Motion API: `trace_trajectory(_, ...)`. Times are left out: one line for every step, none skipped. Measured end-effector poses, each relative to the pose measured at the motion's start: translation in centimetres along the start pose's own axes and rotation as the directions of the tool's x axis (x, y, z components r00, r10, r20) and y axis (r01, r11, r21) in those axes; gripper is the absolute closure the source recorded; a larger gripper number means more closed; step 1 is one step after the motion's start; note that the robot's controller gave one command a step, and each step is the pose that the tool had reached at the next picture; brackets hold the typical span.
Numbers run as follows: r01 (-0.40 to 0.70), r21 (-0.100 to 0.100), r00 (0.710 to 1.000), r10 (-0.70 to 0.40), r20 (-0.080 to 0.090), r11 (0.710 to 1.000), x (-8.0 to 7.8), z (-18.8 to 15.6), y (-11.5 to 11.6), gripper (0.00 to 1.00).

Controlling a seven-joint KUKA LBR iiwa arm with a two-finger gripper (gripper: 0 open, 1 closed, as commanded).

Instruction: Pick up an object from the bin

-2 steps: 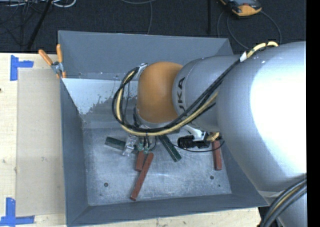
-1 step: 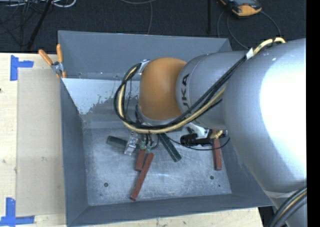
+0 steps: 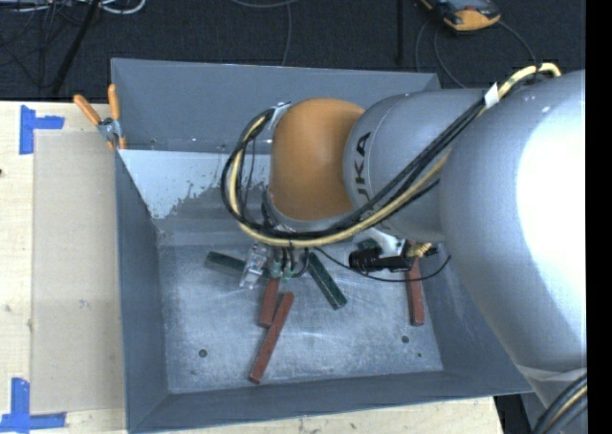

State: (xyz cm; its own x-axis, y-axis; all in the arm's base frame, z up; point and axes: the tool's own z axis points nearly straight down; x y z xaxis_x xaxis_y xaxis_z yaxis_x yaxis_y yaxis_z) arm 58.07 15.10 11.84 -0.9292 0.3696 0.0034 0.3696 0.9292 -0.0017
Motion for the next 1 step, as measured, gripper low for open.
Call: trace_trajectory(0.000,-0.003,1.000,0.000,0.005,1.000,-0.11,-1.35,0.08,1.00)
